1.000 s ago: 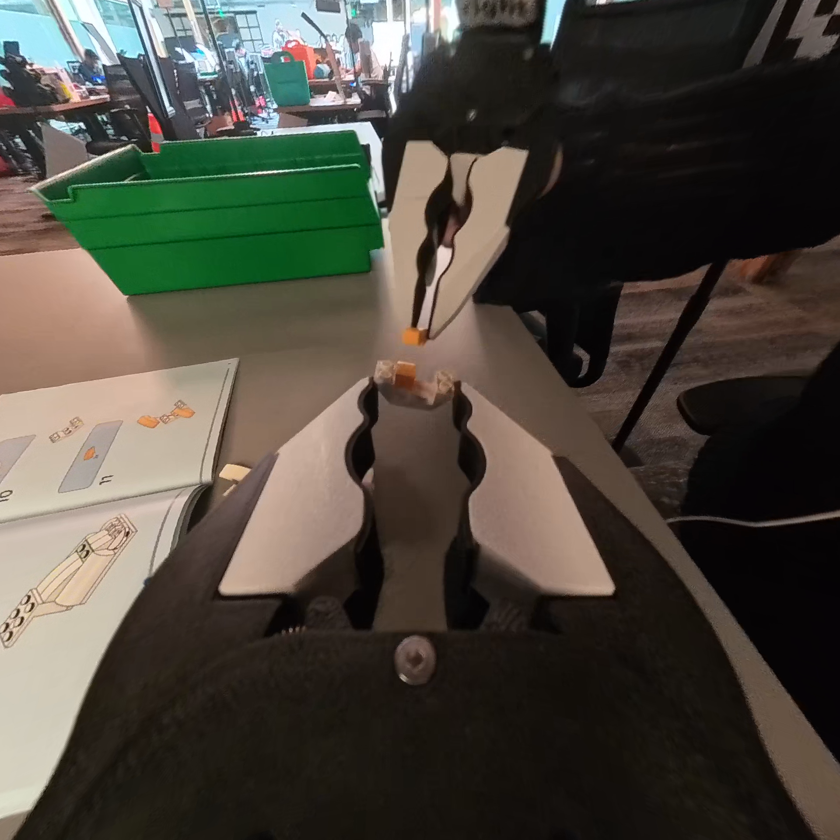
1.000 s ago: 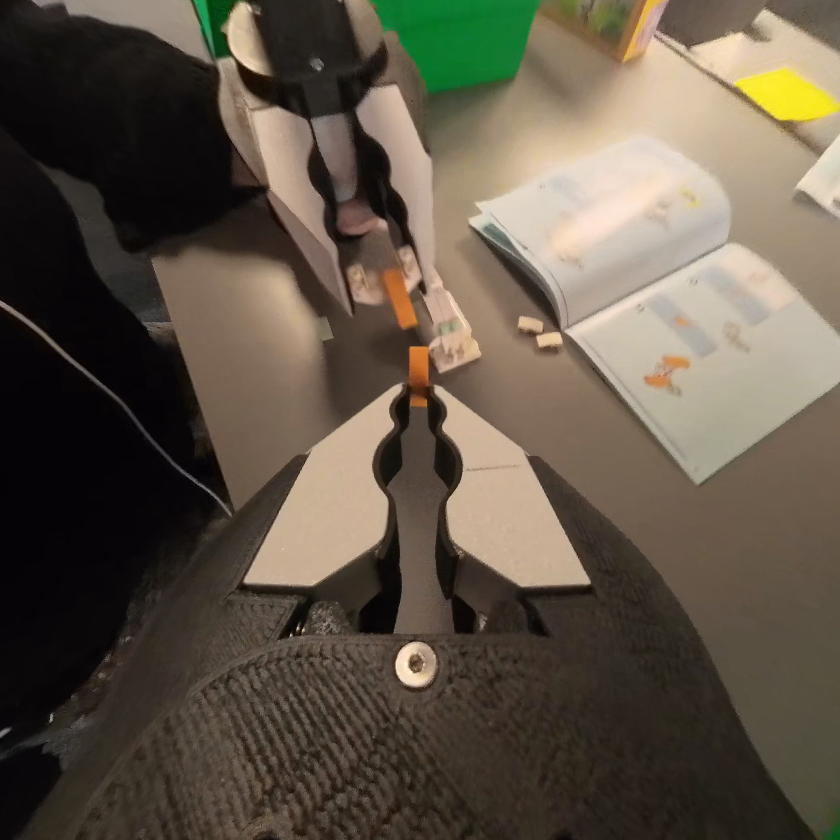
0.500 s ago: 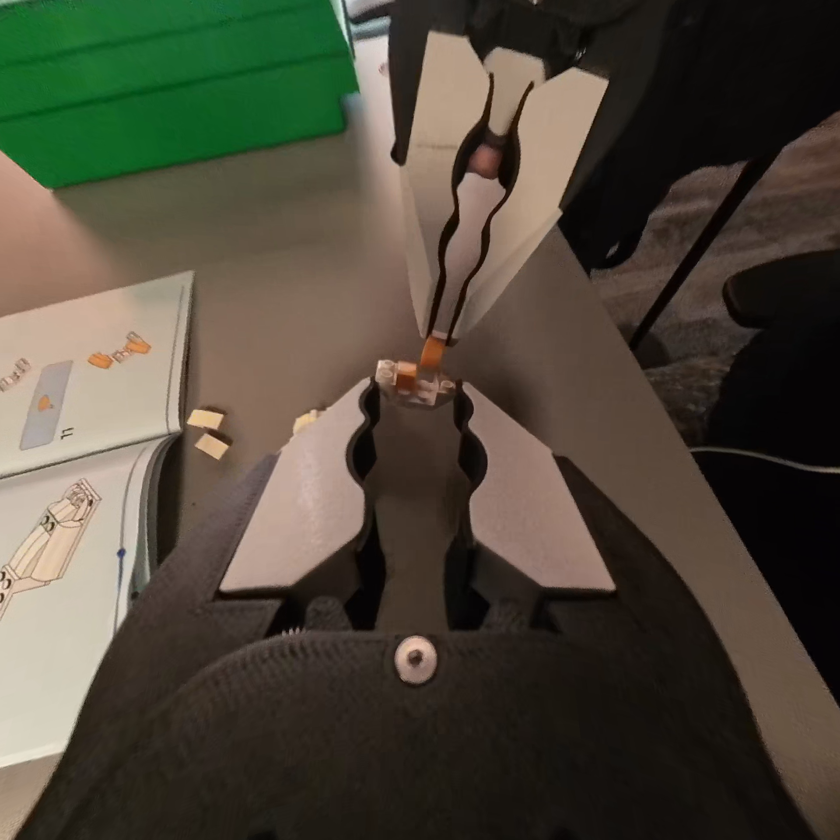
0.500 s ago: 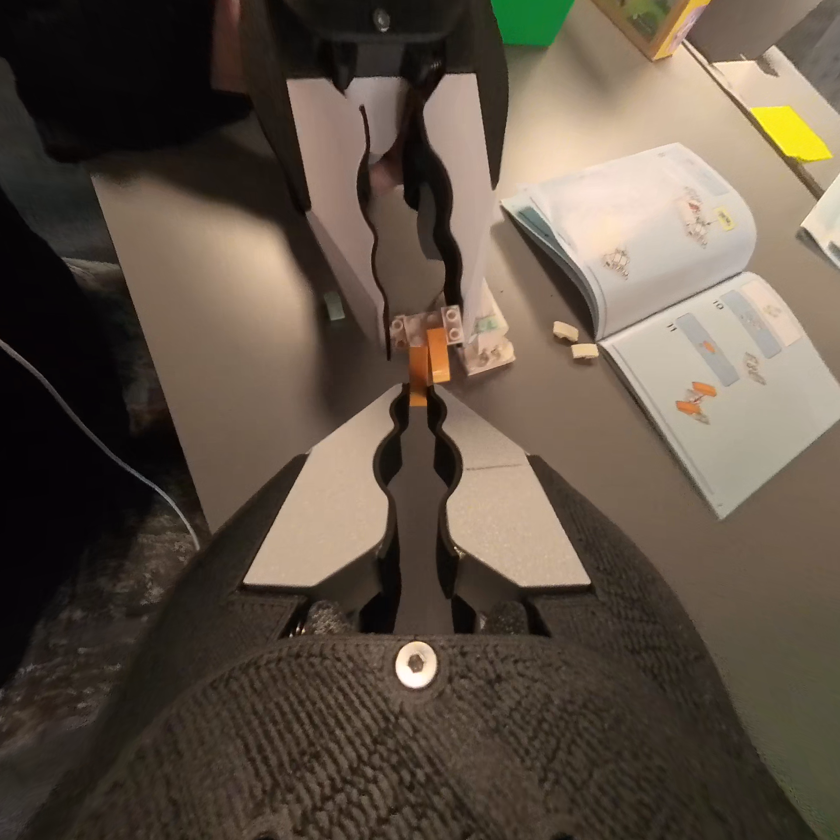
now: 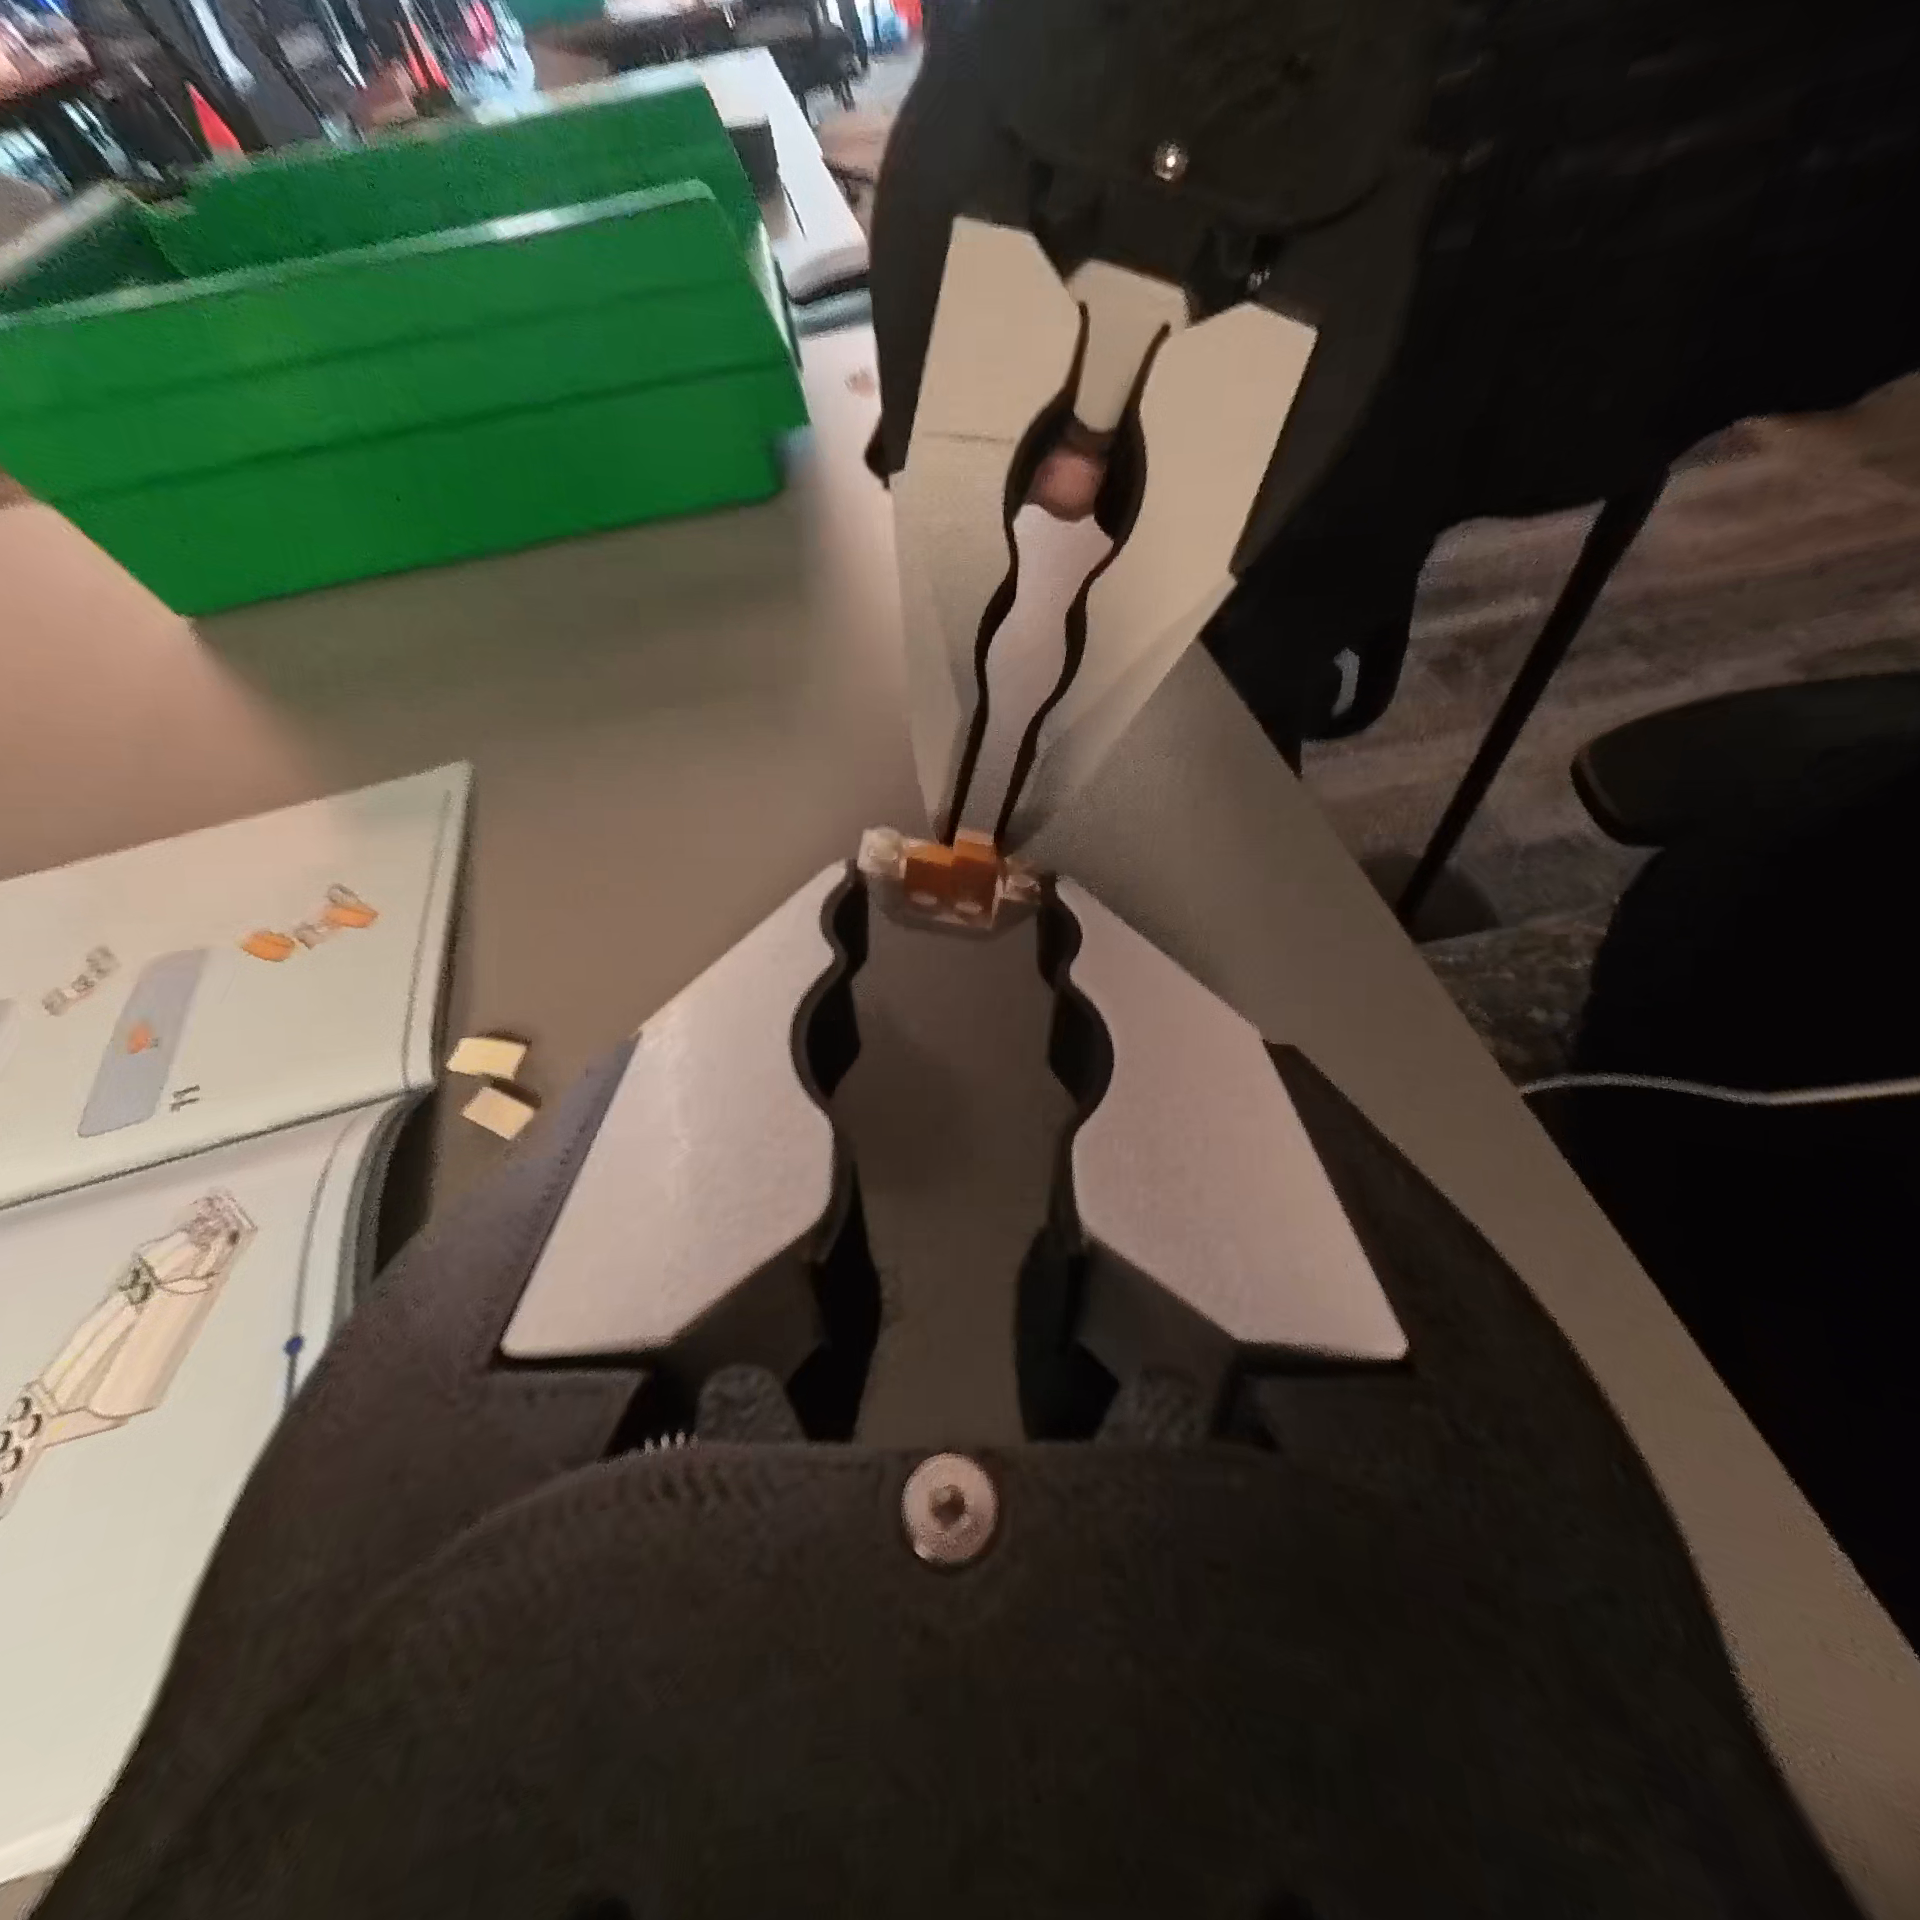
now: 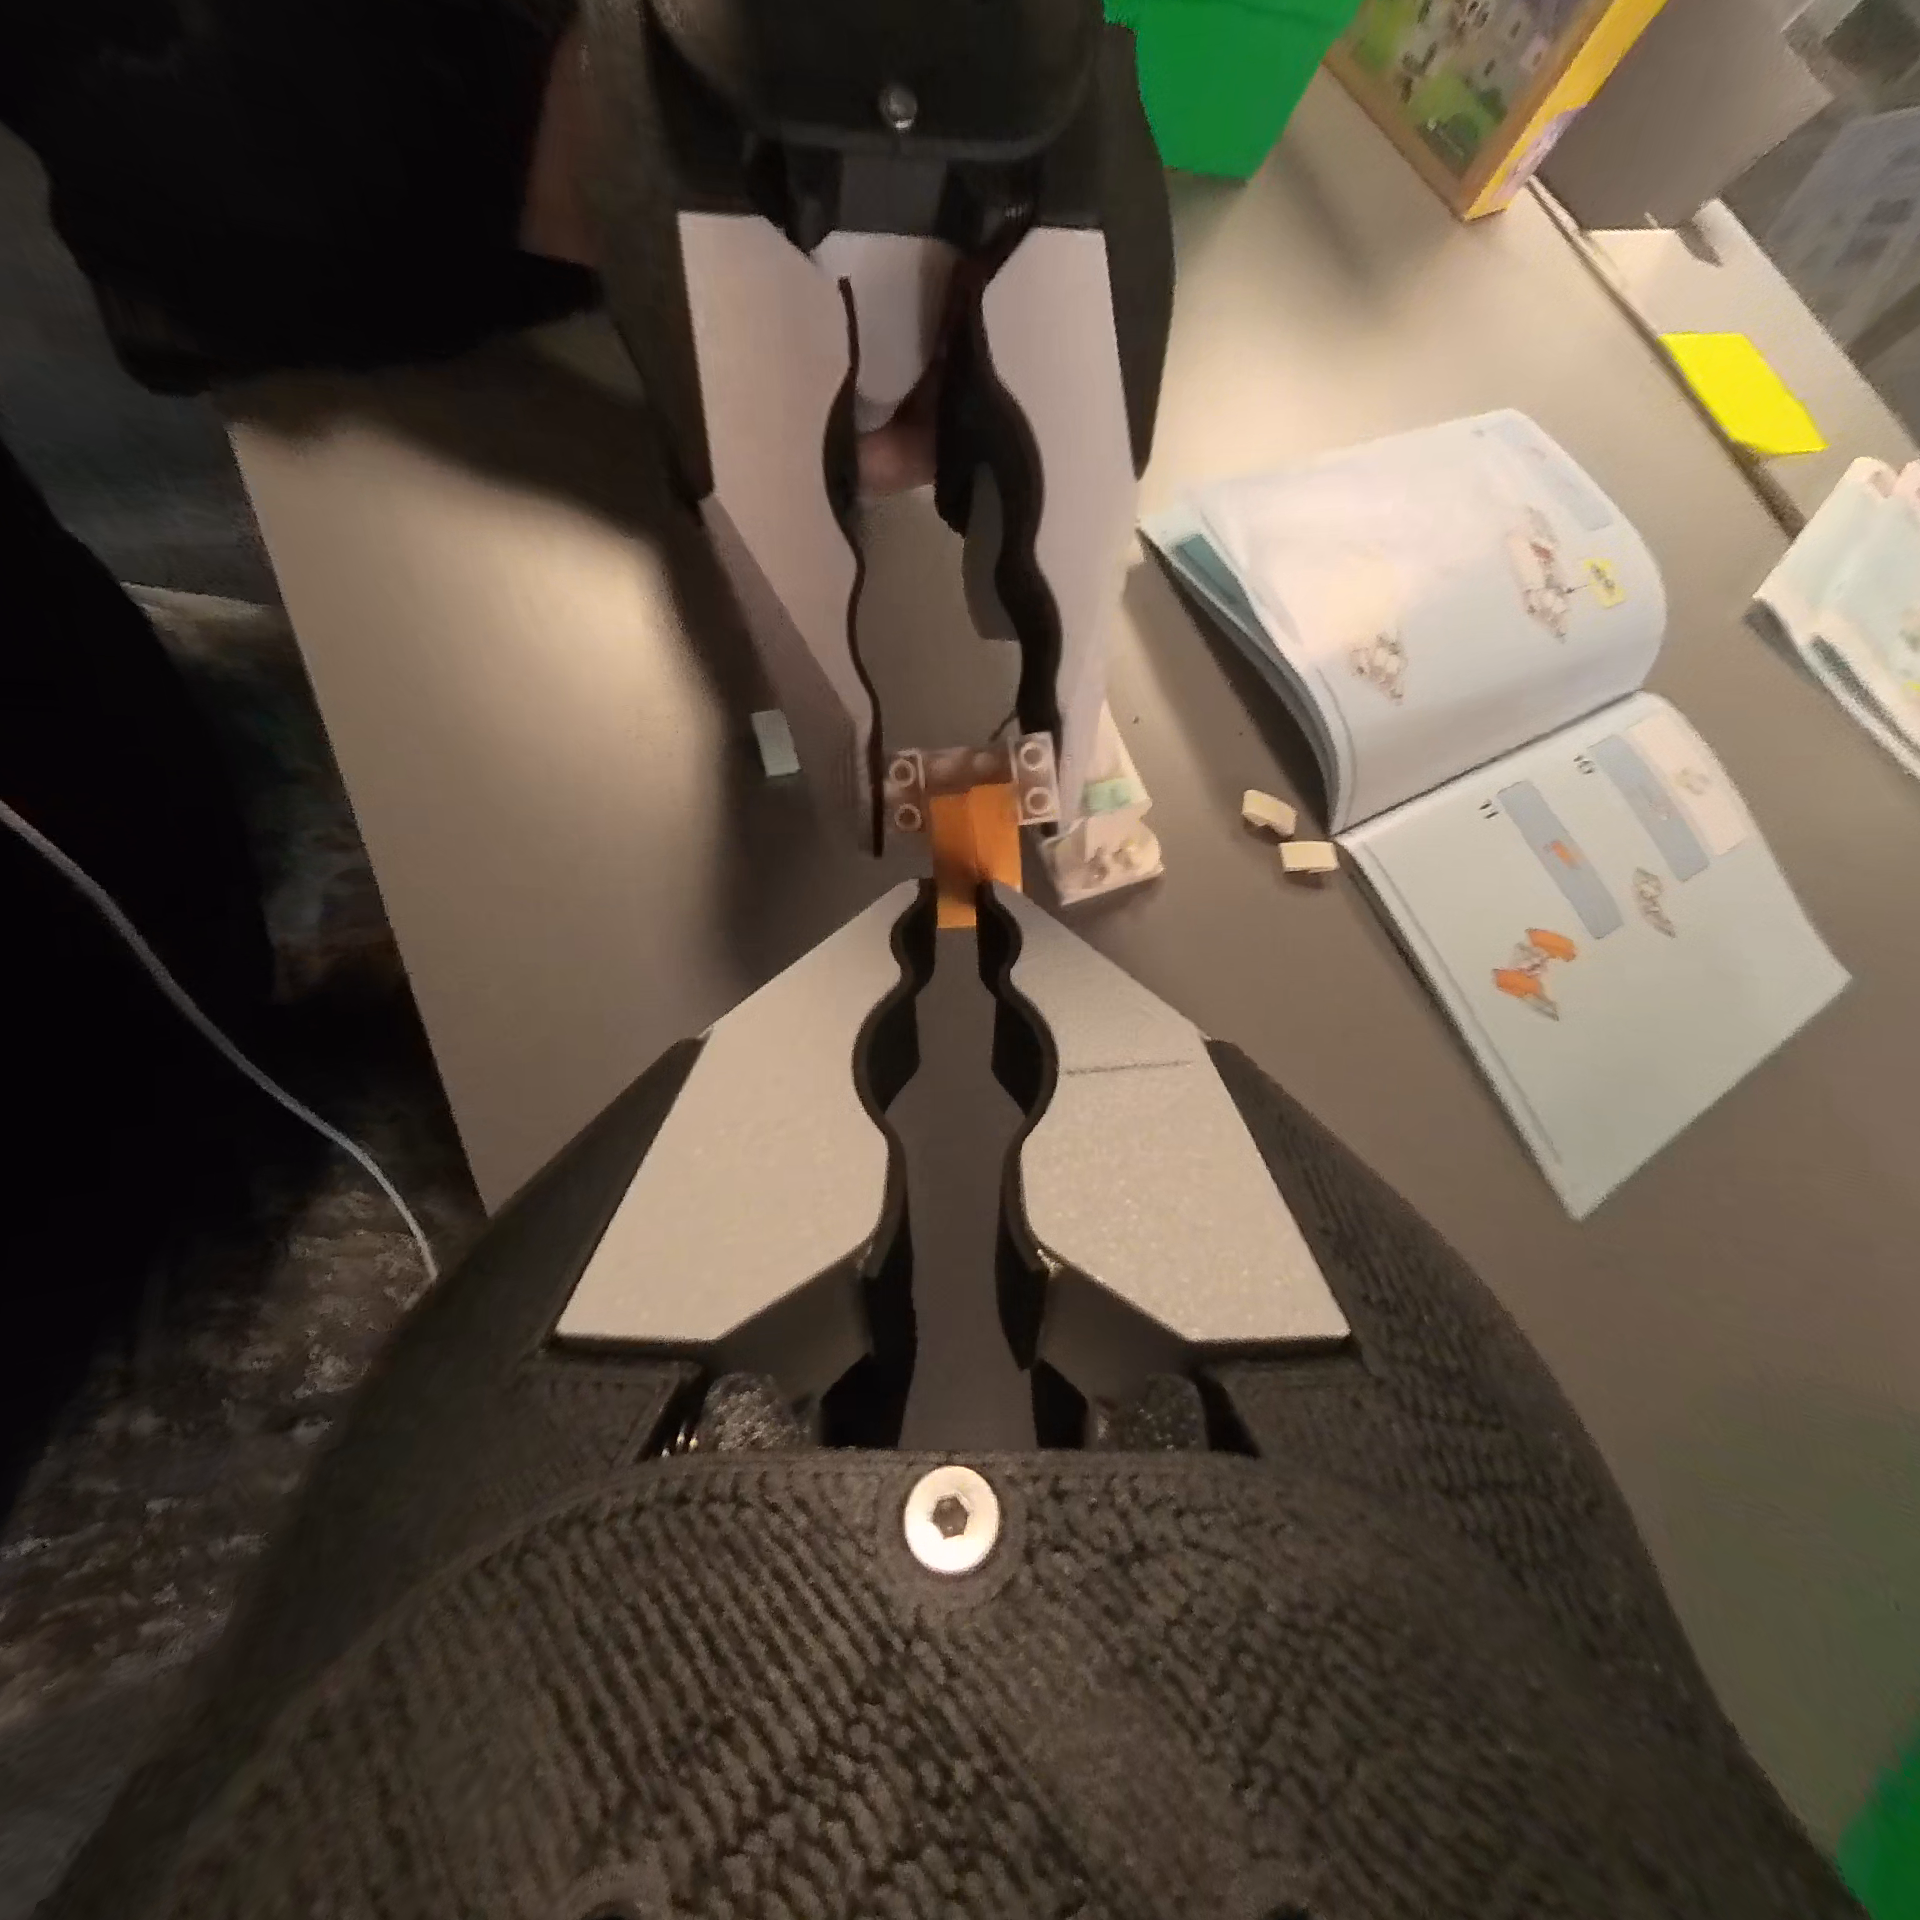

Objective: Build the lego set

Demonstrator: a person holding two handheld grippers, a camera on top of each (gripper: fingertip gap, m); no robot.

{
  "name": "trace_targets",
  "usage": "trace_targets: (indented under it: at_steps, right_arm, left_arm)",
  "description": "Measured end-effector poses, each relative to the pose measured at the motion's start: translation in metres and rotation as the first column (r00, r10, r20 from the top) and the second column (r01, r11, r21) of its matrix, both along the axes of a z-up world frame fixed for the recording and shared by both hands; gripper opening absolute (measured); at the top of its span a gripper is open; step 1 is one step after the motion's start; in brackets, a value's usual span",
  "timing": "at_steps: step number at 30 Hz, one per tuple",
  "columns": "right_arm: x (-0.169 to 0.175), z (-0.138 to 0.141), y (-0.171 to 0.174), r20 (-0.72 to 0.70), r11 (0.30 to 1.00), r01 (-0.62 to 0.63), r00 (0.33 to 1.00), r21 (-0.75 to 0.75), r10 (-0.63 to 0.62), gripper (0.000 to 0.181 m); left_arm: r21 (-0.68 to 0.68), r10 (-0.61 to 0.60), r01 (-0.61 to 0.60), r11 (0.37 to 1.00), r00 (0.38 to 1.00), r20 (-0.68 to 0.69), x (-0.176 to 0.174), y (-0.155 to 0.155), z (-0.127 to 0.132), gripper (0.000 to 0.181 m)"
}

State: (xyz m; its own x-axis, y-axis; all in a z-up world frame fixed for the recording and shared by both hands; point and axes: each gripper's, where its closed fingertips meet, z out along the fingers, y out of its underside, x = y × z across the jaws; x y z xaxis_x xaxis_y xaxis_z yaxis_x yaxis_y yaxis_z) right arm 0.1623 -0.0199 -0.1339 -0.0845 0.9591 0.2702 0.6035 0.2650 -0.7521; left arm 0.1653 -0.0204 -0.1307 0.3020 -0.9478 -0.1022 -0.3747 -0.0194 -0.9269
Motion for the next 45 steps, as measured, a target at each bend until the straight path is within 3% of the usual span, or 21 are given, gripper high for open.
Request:
trace_targets:
  at_steps: [1, 6, 12, 22, 34, 45]
  right_arm:
    - [-0.001, 0.004, 0.001, 0.021, 1.000, 0.008, 1.000, 0.021, -0.009, 0.006]
    - [-0.006, 0.033, 0.009, 0.202, 0.993, -0.034, 0.979, 0.112, 0.011, 0.006]
    - [-0.031, 0.064, 0.024, 0.418, 0.977, -0.164, 0.904, 0.135, 0.094, 0.006]
    - [-0.072, 0.087, 0.038, 0.604, 0.934, -0.312, 0.783, 0.171, 0.151, 0.006]
    - [-0.083, 0.097, 0.037, 0.642, 0.926, -0.318, 0.758, 0.202, 0.121, 0.006]
    - [-0.090, 0.098, 0.039, 0.567, 0.947, -0.240, 0.820, 0.212, 0.081, 0.006]
  left_arm:
    - [0.012, 0.009, -0.009, 1.000, 1.000, 0.030, 0.000, 0.001, 0.005, 0.032]
    - [0.079, 0.067, -0.084, 0.993, 0.978, 0.197, -0.005, 0.008, 0.036, 0.032]
    - [0.105, 0.188, -0.244, 0.964, 0.906, 0.378, -0.032, 0.025, 0.069, 0.031]
    - [0.064, 0.259, -0.348, 0.935, 0.796, 0.547, -0.069, 0.037, 0.094, 0.028]
    - [-0.042, 0.216, -0.258, 0.965, 0.693, 0.688, -0.081, 0.035, 0.107, 0.028]
    - [-0.068, 0.212, -0.237, 0.969, 0.665, 0.716, -0.087, 0.037, 0.109, 0.028]
